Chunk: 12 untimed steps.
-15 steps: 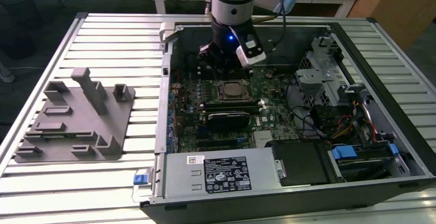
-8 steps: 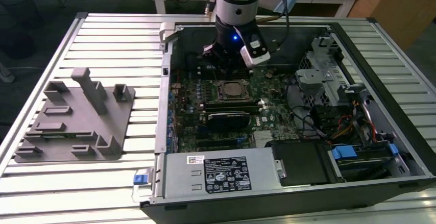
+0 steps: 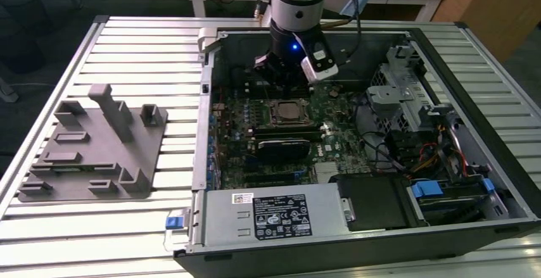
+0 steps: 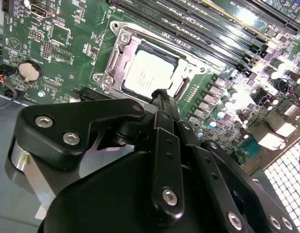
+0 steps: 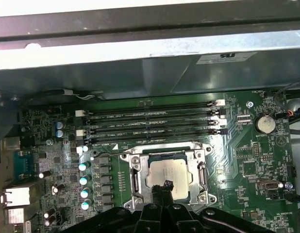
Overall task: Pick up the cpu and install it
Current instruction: 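Close the cpu cover, then install the first cpu locking lever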
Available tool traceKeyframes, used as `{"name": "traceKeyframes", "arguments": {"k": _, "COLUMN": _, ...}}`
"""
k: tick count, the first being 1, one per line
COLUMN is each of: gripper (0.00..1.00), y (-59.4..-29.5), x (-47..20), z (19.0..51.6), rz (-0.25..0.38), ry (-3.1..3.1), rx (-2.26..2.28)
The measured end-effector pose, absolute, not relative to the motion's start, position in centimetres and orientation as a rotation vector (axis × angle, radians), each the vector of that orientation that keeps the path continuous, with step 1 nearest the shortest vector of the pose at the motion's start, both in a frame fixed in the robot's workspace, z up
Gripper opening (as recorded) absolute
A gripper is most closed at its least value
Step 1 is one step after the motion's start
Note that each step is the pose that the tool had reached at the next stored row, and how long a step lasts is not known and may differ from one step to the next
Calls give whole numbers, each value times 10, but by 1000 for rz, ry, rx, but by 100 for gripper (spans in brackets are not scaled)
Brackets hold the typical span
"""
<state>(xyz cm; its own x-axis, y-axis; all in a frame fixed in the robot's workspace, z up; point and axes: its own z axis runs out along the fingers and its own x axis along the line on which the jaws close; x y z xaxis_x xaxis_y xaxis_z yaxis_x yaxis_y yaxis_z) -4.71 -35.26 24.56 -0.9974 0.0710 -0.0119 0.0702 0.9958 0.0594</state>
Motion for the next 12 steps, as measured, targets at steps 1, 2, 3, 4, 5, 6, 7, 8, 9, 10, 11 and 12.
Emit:
{"name": "traceKeyframes", "arguments": {"k": 1, "gripper": 11, "y": -353, "x": -47, "z": 246, "rz": 92, "ry": 3124, "rx": 111}}
{"name": "traceKeyframes", "arguments": {"k": 2, "gripper": 11, "y": -353, "x": -46, "z": 246, "rz": 92, "ry": 3124, "rx": 111}}
{"name": "traceKeyframes", "arguments": {"k": 3, "gripper": 11, "y": -353, "x": -46, "z": 246, "rz": 92, "ry": 3124, "rx": 111}}
{"name": "traceKeyframes", "arguments": {"k": 4, "gripper": 11, "y": -353, "x": -46, "z": 246, "rz": 92, "ry": 3124, "rx": 110}}
{"name": "traceKeyframes", "arguments": {"k": 5, "gripper": 11, "y": -353, "x": -46, "z": 246, "rz": 92, "ry": 3124, "rx": 111}}
{"name": "traceKeyframes", "arguments": {"k": 6, "gripper": 11, "y": -353, "x": -45, "z": 246, "rz": 92, "ry": 3124, "rx": 111}}
{"name": "traceKeyframes", "arguments": {"k": 7, "gripper": 11, "y": -353, "x": -45, "z": 246, "rz": 92, "ry": 3124, "rx": 111}}
{"name": "traceKeyframes", "arguments": {"k": 8, "gripper": 11, "y": -353, "x": -44, "z": 246, "rz": 92, "ry": 3124, "rx": 111}}
{"name": "traceKeyframes", "arguments": {"k": 9, "gripper": 11, "y": -353, "x": -43, "z": 246, "rz": 92, "ry": 3124, "rx": 111}}
{"name": "traceKeyframes", "arguments": {"k": 10, "gripper": 11, "y": -353, "x": -43, "z": 246, "rz": 92, "ry": 3124, "rx": 111}}
{"name": "traceKeyframes", "arguments": {"k": 11, "gripper": 11, "y": -353, "x": -43, "z": 246, "rz": 92, "ry": 3124, "rx": 111}}
{"name": "traceKeyframes", "arguments": {"k": 12, "gripper": 11, "y": -353, "x": -44, "z": 246, "rz": 92, "ry": 3124, "rx": 110}}
